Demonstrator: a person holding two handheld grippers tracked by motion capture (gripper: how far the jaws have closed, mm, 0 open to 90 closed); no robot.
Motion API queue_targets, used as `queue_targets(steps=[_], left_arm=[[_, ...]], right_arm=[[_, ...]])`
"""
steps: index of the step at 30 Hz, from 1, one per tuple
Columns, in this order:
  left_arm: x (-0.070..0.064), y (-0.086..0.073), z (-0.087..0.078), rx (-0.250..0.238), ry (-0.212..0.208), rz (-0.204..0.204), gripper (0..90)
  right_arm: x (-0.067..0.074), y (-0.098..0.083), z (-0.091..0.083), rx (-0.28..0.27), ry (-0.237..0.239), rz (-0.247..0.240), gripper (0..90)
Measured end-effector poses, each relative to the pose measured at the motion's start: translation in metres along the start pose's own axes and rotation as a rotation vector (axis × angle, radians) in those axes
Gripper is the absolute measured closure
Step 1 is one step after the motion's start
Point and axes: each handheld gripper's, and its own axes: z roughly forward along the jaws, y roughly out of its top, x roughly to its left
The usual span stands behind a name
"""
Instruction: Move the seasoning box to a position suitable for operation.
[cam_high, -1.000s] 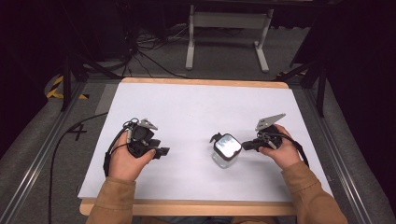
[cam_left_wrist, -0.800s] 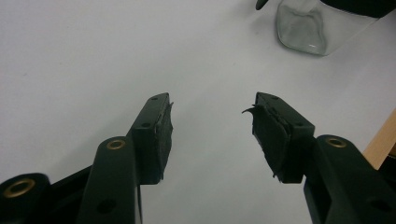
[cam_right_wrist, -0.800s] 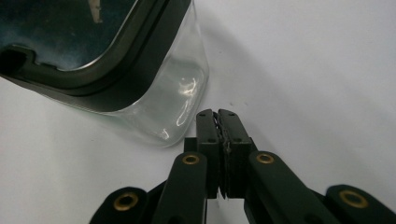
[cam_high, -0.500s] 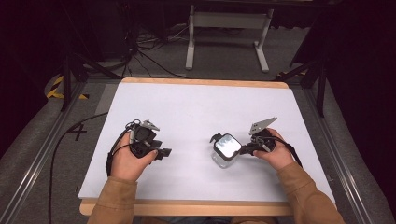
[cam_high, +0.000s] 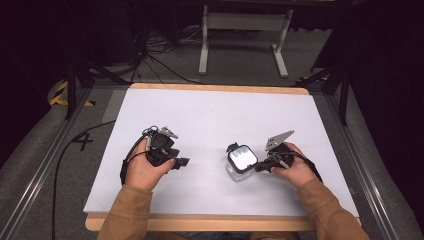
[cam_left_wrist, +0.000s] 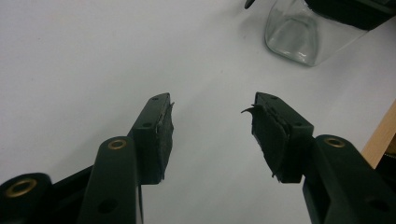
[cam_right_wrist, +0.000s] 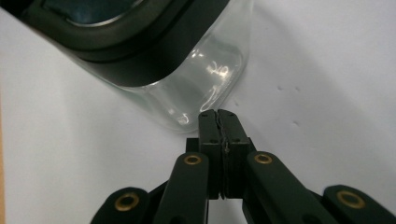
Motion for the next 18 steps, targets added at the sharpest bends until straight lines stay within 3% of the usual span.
queue_targets(steps=[18], left_arm=[[-0.001, 0.012, 0.009, -0.011, -0.029, 0.033, 50.2]], right_arm=[[0.03, 0.004, 0.01, 0.054, 0.036, -0.081, 90.0]])
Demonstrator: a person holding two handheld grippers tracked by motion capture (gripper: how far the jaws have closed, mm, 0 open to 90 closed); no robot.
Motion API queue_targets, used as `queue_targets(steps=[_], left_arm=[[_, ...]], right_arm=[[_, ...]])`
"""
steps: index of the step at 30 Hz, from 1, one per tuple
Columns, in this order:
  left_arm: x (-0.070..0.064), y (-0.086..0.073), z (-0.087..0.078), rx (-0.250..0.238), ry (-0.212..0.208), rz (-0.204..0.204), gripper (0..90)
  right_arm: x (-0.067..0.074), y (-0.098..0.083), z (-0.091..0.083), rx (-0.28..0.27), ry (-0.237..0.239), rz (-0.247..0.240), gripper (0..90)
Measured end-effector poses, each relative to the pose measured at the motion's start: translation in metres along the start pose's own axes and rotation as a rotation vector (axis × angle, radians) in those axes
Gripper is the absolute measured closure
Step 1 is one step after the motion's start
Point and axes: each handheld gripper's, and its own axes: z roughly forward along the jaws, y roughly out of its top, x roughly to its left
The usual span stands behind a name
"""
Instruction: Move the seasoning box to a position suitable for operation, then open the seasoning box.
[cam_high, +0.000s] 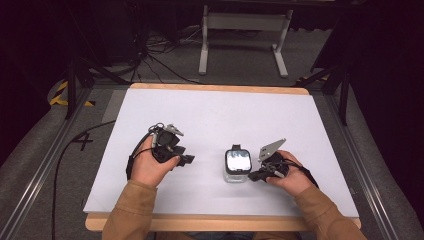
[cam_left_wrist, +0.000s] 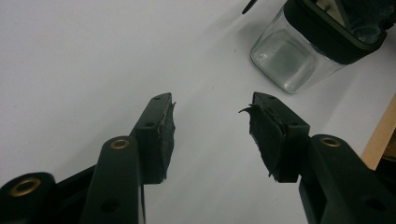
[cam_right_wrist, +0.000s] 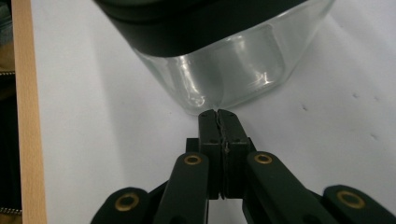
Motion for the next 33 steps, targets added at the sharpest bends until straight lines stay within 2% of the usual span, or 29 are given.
queue_targets(steps=[4, 5, 7, 12, 13, 15, 16, 18, 20, 24, 25, 27, 33], left_arm=[[-0.001, 0.003, 0.002, 0.0, -0.007, 0.018, 50.4], [-0.001, 0.004, 0.003, -0.002, -0.013, 0.012, 50.8], [-0.002, 0.006, 0.002, -0.014, -0.026, 0.034, 52.6], [-0.008, 0.018, -0.001, -0.075, -0.067, 0.075, 60.5], [-0.011, 0.021, -0.001, -0.084, -0.075, 0.091, 64.1], [-0.016, 0.031, 0.001, -0.098, -0.081, 0.135, 66.4], [-0.019, 0.036, 0.003, -0.104, -0.087, 0.142, 71.7], [-0.026, 0.043, 0.008, -0.099, -0.101, 0.154, 75.1], [-0.03, 0.048, 0.012, -0.1, -0.108, 0.164, 77.3], [-0.033, 0.057, 0.017, -0.167, -0.165, 0.141, 80.1], [-0.033, 0.06, 0.018, -0.172, -0.165, 0.147, 80.4], [-0.034, 0.064, 0.021, -0.18, -0.178, 0.152, 80.4], [-0.037, 0.081, 0.041, -0.136, -0.201, 0.187, 79.6]], right_arm=[[0.001, -0.001, -0.002, -0.012, 0.005, 0.011, 90.0], [0.002, -0.002, -0.004, -0.019, 0.003, 0.013, 90.0], [0.002, -0.003, -0.01, -0.027, -0.014, 0.02, 90.0], [0.003, -0.009, -0.031, -0.084, -0.055, 0.036, 90.0], [0.002, -0.015, -0.044, -0.111, -0.075, 0.057, 90.0], [0.001, -0.018, -0.049, -0.123, -0.086, 0.068, 90.0], [0.0, -0.022, -0.056, -0.14, -0.097, 0.081, 90.0], [-0.002, -0.027, -0.065, -0.167, -0.116, 0.104, 90.0], [-0.001, -0.031, -0.072, -0.182, -0.133, 0.117, 90.0], [0.0, -0.037, -0.077, -0.195, -0.148, 0.137, 90.0], [0.0, -0.039, -0.078, -0.197, -0.15, 0.14, 90.0], [0.002, -0.041, -0.078, -0.196, -0.155, 0.148, 89.5], [0.009, -0.048, -0.08, -0.203, -0.168, 0.16, 89.2]])
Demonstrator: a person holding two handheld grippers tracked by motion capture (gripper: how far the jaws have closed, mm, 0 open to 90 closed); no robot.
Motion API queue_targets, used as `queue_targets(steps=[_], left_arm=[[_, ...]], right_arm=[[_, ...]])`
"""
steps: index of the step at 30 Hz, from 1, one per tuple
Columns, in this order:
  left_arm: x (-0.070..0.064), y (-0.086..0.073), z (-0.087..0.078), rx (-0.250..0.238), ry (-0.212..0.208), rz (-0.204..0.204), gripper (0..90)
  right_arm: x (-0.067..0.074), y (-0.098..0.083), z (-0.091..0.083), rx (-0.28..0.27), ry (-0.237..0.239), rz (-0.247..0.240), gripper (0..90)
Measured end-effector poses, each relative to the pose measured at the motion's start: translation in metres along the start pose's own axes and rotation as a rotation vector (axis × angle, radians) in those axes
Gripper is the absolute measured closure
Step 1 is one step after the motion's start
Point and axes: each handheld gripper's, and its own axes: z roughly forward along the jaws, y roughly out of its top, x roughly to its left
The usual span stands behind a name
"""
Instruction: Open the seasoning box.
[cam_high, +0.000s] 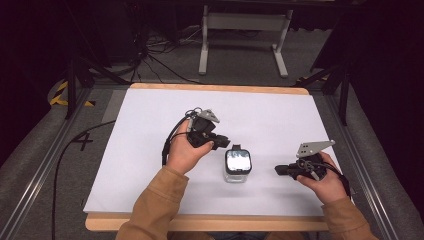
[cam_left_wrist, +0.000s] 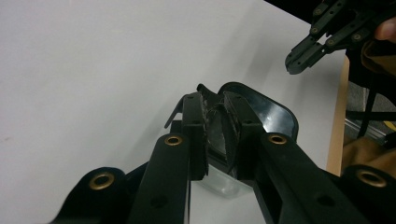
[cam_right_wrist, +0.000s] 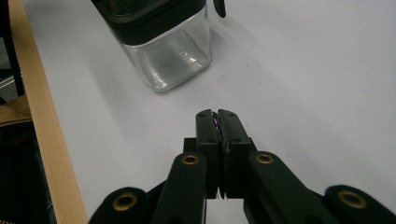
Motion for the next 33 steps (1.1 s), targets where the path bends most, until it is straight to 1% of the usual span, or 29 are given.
queue_targets(steps=[1, 2, 5, 6, 9, 10, 11, 14, 17, 18, 22, 24, 29, 33], left_arm=[[0.001, 0.002, 0.004, -0.005, 0.001, 0.005, 79.5], [0.001, 0.003, 0.007, -0.006, 0.0, 0.0, 79.6], [0.003, 0.007, 0.018, -0.002, -0.006, 0.002, 79.6], [0.004, 0.007, 0.021, 0.004, -0.006, 0.011, 79.7], [0.006, 0.008, 0.029, 0.013, 0.01, 0.014, 82.3], [0.006, 0.008, 0.031, 0.021, 0.006, 0.011, 83.1], [0.007, 0.008, 0.034, 0.016, -0.006, 0.005, 83.7], [0.008, 0.007, 0.04, 0.017, -0.002, 0.0, 84.1], [0.009, 0.007, 0.041, 0.013, 0.008, 0.002, 84.6], [0.009, 0.006, 0.042, 0.007, 0.011, -0.003, 84.9], [0.013, 0.005, 0.042, -0.006, -0.007, -0.025, 85.2], [0.013, 0.005, 0.042, -0.005, -0.014, -0.028, 85.6], [0.012, 0.004, 0.042, -0.006, -0.018, -0.034, 88.3], [0.011, 0.005, 0.043, -0.005, -0.018, -0.043, 89.5]], right_arm=[[0.001, -0.002, -0.001, 0.0, -0.005, 0.002, 89.2], [0.001, -0.004, -0.001, -0.002, -0.007, 0.005, 89.2], [0.003, -0.009, -0.003, 0.002, -0.009, 0.015, 89.0], [0.003, -0.01, -0.003, 0.003, -0.011, 0.02, 89.0], [0.004, -0.013, -0.005, -0.005, -0.02, 0.024, 88.6], [0.004, -0.013, -0.005, -0.004, -0.02, 0.026, 88.5], [0.005, -0.014, -0.005, -0.003, -0.02, 0.03, 88.5], [0.006, -0.015, -0.006, -0.003, -0.025, 0.029, 88.5], [0.006, -0.015, -0.006, -0.008, -0.028, 0.028, 88.5], [0.006, -0.015, -0.006, -0.008, -0.028, 0.027, 88.4], [0.006, -0.015, -0.004, -0.002, -0.026, 0.027, 88.1], [0.006, -0.015, -0.004, -0.003, -0.027, 0.026, 87.9], [0.008, -0.014, -0.002, 0.0, -0.02, 0.022, 87.5], [0.012, -0.011, 0.002, -0.001, -0.013, 0.004, 87.4]])
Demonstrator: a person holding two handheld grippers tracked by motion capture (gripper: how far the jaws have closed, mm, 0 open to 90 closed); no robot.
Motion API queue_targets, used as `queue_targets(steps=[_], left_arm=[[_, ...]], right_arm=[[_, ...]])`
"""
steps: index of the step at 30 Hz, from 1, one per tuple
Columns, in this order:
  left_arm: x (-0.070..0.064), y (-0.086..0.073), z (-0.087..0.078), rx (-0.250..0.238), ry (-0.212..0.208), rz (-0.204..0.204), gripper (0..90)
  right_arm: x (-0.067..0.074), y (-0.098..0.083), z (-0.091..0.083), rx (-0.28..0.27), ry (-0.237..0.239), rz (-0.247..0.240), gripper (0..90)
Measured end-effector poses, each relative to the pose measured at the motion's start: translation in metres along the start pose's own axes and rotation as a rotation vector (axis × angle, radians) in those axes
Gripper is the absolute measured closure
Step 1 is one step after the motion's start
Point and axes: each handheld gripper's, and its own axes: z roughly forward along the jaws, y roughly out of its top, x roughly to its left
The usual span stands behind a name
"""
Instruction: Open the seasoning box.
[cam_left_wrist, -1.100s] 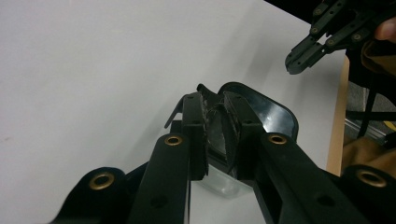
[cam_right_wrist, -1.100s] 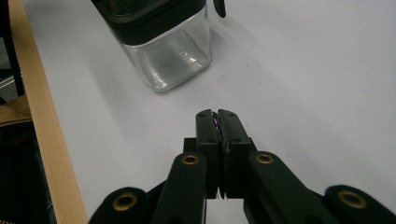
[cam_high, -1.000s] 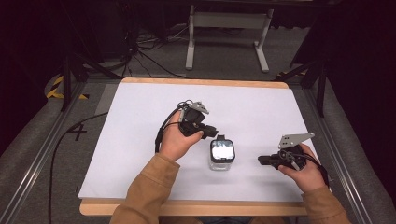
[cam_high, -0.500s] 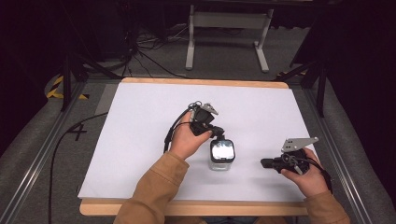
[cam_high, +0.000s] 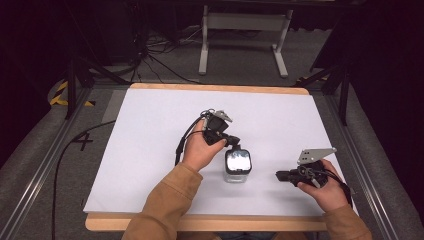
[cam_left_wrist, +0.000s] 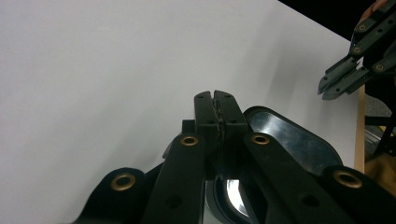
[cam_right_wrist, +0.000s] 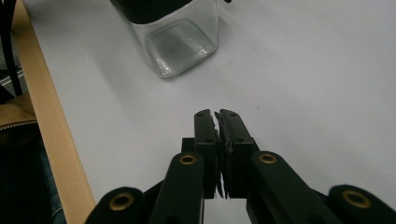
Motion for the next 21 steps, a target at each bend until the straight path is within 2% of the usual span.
queue_targets(steps=[8, 21], left_arm=[[0.002, 0.0, 0.0, -0.003, -0.012, -0.021, 89.6], [0.003, 0.0, 0.0, -0.004, -0.013, -0.029, 89.5]], right_arm=[[0.006, 0.004, 0.004, -0.007, 0.008, -0.018, 87.3], [0.016, 0.011, 0.01, -0.021, 0.017, -0.048, 88.0]])
